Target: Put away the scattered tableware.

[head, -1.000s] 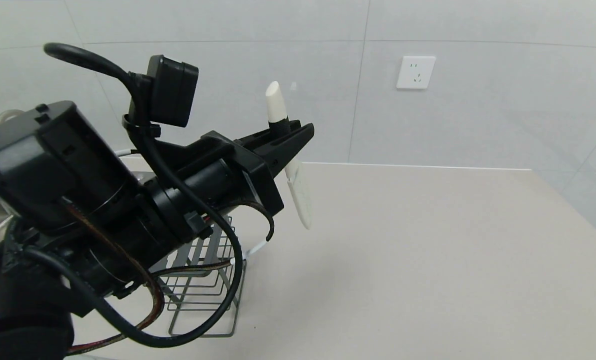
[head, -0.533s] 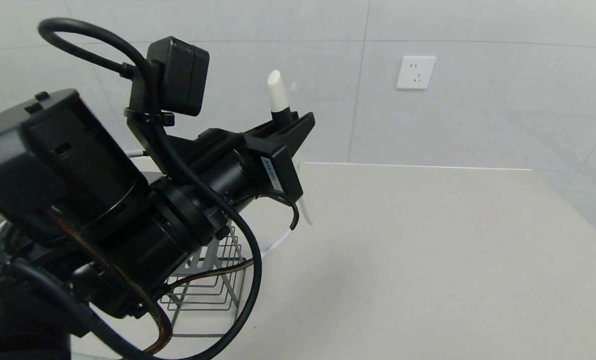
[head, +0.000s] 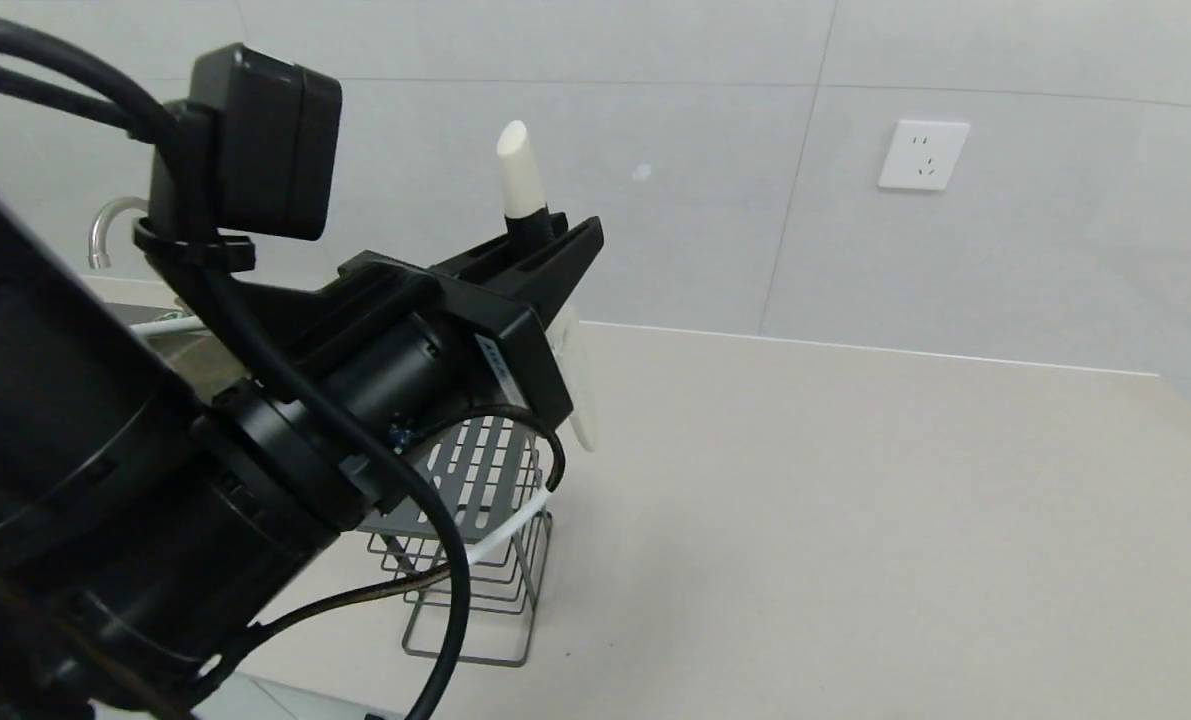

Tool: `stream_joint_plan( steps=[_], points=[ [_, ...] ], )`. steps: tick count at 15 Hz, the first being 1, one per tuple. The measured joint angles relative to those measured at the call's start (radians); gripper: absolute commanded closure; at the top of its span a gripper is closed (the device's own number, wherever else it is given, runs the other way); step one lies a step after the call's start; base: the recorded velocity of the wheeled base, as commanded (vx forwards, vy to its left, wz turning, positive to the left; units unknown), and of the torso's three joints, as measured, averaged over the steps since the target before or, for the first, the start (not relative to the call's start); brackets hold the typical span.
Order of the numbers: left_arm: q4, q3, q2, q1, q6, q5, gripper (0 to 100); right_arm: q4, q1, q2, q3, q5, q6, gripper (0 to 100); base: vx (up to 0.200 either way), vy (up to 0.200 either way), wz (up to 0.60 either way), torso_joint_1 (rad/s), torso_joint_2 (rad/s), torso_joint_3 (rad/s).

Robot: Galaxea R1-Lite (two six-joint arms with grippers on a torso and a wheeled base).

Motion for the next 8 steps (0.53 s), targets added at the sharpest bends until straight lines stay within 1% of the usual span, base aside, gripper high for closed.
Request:
stream_joint_plan(
  steps=[2, 3, 4, 5, 7, 8],
  points=[
    [-0.003, 0.004, -0.027, -0.003, 0.028, -0.005, 100, 0.0, 0.0, 0.0, 0.0, -0.001, 0.0, 0, 0.0, 0.0, 0.0, 0.0, 0.0, 0.0],
    [-0.006, 0.007, -0.041, -0.003, 0.064, -0.005, 100, 0.0, 0.0, 0.0, 0.0, -0.001, 0.0, 0, 0.0, 0.0, 0.0, 0.0, 0.0, 0.0],
    [-0.007, 0.016, -0.055, 0.002, 0.089, -0.004, 100, 0.0, 0.0, 0.0, 0.0, -0.001, 0.0, 0, 0.0, 0.0, 0.0, 0.0, 0.0, 0.0],
    [-0.013, 0.03, -0.062, 0.005, 0.102, -0.002, 100, 0.0, 0.0, 0.0, 0.0, -0.001, 0.0, 0, 0.0, 0.0, 0.0, 0.0, 0.0, 0.0],
    [-0.04, 0.063, -0.071, 0.011, 0.109, 0.001, 100, 0.0, 0.0, 0.0, 0.0, -0.001, 0.0, 0, 0.0, 0.0, 0.0, 0.0, 0.0, 0.0],
    [-0.046, 0.091, -0.073, 0.025, 0.11, 0.001, 100, 0.001, 0.0, 0.0, 0.0, -0.002, 0.0, 0, 0.0, 0.0, 0.0, 0.0, 0.0, 0.0]
  ],
)
